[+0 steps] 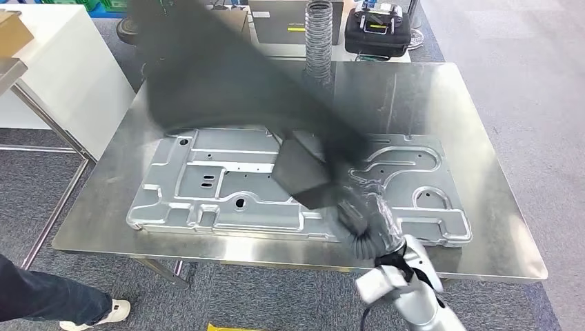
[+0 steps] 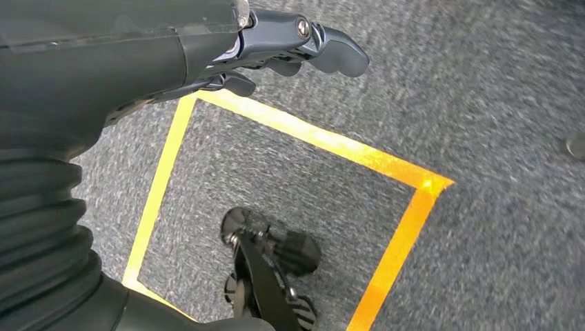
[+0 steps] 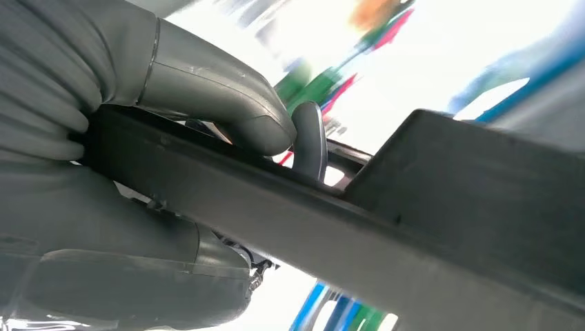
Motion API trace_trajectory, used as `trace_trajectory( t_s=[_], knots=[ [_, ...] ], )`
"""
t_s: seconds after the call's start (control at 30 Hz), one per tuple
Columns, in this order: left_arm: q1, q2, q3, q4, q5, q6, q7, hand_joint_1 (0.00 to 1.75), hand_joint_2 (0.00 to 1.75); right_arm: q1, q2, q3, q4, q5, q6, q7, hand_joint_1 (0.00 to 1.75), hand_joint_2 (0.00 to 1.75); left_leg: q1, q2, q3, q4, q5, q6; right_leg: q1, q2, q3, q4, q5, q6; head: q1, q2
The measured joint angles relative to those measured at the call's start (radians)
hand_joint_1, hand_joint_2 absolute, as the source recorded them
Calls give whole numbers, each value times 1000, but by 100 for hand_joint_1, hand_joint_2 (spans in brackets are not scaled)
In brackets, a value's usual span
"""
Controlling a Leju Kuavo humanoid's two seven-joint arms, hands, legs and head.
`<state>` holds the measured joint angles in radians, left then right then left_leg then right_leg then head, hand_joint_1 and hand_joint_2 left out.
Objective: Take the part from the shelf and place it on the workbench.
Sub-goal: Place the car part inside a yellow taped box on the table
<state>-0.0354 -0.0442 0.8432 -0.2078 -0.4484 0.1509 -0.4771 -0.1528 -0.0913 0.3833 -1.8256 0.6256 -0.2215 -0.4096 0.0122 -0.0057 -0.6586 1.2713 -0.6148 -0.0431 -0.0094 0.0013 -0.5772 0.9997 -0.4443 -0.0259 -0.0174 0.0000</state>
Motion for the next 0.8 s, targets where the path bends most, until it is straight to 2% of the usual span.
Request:
trace_trajectory(
  t_s=[0.03,0.07,0.13,0.17,0.2,0.23,0.3,0.4,0.43,0.5,0.53,0.57,0.6,0.67,0.7,0.73,0.8],
  knots=[
    [2,0,4,0,0,2,0,0,175,5,-8,-22,1,81,-28,46,175,175,0,0,-17,22,4,0,1,0,2,0,-2,0,0,0],
    [4,0,8,0,0,3,0,0,175,9,-17,-44,2,140,-43,82,175,175,0,0,-12,-2,32,2,2,1,5,0,-4,1,0,0],
    [5,0,13,0,0,4,0,0,175,13,-28,-80,5,191,-58,114,175,175,-1,0,43,-141,114,13,4,2,13,0,-9,4,0,0],
    [5,0,16,0,0,4,-1,0,175,13,-31,-94,6,197,-63,118,175,175,-4,0,72,-208,143,20,6,3,16,1,-12,7,1,0],
    [4,0,18,0,0,4,-1,0,175,12,-32,-104,6,200,-67,120,175,175,-7,0,91,-251,158,26,8,3,18,2,-14,11,1,0],
    [4,0,20,0,0,4,-1,0,175,12,-34,-111,6,204,-70,123,175,175,-10,0,99,-270,160,31,8,4,17,2,-15,15,1,0],
    [4,0,22,0,0,5,-2,0,175,12,-37,-117,7,221,-72,135,175,175,-14,0,98,-270,158,38,6,4,17,1,-15,23,1,0],
    [5,0,23,0,-1,5,-2,0,175,12,-38,-119,7,234,-74,144,175,175,-15,0,98,-271,158,42,5,4,18,-1,-15,27,1,0],
    [3,0,25,0,-4,4,-2,0,175,2,-43,-130,16,279,-78,174,175,175,-13,0,101,-277,161,47,4,4,-3,43,-39,33,2,0],
    [1,0,28,0,-19,-3,-3,0,175,-43,-66,-170,66,398,-74,243,175,175,-8,2,106,-288,166,58,0,3,-82,201,-106,48,4,0],
    [0,0,30,0,-29,-8,-3,0,175,-77,-81,-194,103,461,-64,276,175,175,-5,2,109,-292,169,63,-4,2,-120,273,-130,56,5,0],
    [-1,0,30,0,-38,-14,-3,0,175,-112,-95,-207,139,486,-41,281,175,175,-5,2,110,-290,167,62,-6,2,-129,281,-117,59,5,0],
    [-2,0,30,0,-46,-19,-3,0,175,-146,-104,-212,173,505,-17,281,175,175,-5,2,110,-287,165,60,-8,1,-109,229,-81,59,5,0],
    [-7,0,30,0,-61,-29,-3,0,175,-216,-113,-210,246,553,28,282,175,175,-7,2,109,-279,159,53,-8,1,-46,88,-13,55,6,0],
    [-11,0,30,0,-68,-33,-2,0,175,-247,-114,-204,286,580,43,285,175,175,-8,2,106,-275,157,48,-8,1,-26,40,2,51,5,0],
    [-14,0,30,0,-74,-36,-2,0,175,-277,-112,-192,332,611,56,290,175,175,-10,1,104,-273,155,43,-6,2,-17,18,5,46,5,0],
    [-18,1,30,0,-87,-45,-1,0,175,-334,-100,-154,439,674,72,308,175,175,-9,1,102,-274,155,31,-3,3,-17,13,4,33,5,0]
  ],
)
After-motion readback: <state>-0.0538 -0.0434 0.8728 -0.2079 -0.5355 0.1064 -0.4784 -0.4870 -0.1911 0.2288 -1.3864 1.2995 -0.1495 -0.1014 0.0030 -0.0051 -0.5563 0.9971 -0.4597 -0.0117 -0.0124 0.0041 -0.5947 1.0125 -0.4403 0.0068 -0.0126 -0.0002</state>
